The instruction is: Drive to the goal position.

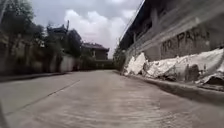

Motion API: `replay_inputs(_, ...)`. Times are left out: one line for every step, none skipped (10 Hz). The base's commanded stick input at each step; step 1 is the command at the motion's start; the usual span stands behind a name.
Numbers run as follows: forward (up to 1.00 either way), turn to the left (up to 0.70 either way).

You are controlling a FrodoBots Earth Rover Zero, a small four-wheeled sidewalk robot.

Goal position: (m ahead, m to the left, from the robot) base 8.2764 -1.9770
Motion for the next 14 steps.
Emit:
replay_inputs(0.5,0.01)
replay_inputs(0.5,0.01)
replay_inputs(0.5,0.01)
replay_inputs(0.5,0.01)
replay_inputs(0.5,0.01)
replay_inputs(0.5,0.01)
replay_inputs(0.5,0.01)
replay_inputs(0.5,0.01)
replay_inputs(0.5,0.01)
replay_inputs(0.5,0.01)
replay_inputs(0.5,0.01)
replay_inputs(0.5,0.01)
replay_inputs(0.5,0.01)
replay_inputs(0.5,0.01)
